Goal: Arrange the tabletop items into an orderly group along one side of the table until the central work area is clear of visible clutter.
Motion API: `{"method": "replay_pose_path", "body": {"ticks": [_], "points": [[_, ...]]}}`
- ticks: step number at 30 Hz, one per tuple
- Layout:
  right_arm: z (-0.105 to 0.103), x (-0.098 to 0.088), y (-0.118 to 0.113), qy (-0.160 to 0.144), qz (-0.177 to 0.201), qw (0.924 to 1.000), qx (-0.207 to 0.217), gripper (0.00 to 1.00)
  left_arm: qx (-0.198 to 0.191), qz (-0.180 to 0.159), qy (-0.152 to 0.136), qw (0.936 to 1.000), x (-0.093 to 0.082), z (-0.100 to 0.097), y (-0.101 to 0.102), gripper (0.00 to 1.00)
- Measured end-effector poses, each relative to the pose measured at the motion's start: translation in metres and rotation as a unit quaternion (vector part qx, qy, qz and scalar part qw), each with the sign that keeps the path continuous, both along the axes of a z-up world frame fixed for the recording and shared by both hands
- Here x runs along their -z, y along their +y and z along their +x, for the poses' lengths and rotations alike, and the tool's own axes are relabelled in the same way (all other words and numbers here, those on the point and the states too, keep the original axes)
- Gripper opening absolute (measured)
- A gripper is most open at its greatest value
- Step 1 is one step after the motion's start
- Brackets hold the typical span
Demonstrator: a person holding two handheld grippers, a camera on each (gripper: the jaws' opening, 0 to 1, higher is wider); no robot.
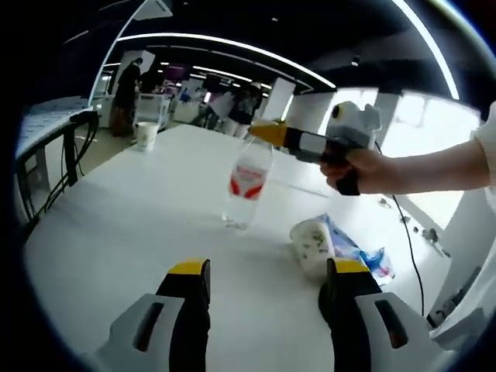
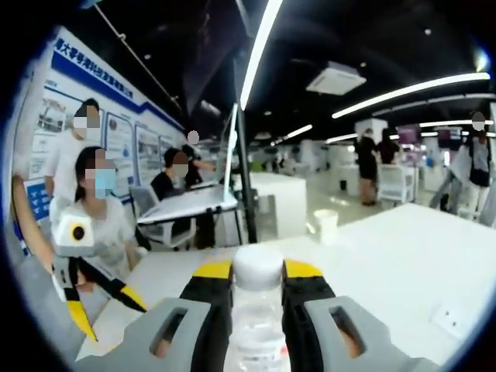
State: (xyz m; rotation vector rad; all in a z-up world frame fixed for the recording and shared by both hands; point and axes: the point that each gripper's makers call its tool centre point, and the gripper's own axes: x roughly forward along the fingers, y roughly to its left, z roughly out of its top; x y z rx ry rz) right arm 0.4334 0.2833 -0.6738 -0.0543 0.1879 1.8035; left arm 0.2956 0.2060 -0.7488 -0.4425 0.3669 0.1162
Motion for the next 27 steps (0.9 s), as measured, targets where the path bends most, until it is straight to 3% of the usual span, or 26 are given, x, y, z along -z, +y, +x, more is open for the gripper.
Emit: {"method": "replay_pose_path", "body": {"ticks": [12,27], "points": [[-0.004,0.001,-0.003,0.002,0.007,0.9999,-0.013,0.19,-0.003,-0.004,0.002,1.0000,0.004,-0.003,0.000,0.57],[-0.012,0.001,-0.009,-0.024,0.007,0.9990,-0.038,0.19,-0.001,-0.012,0.008,0.9999,0.011,-0.009,-0.004,0.57]]}}
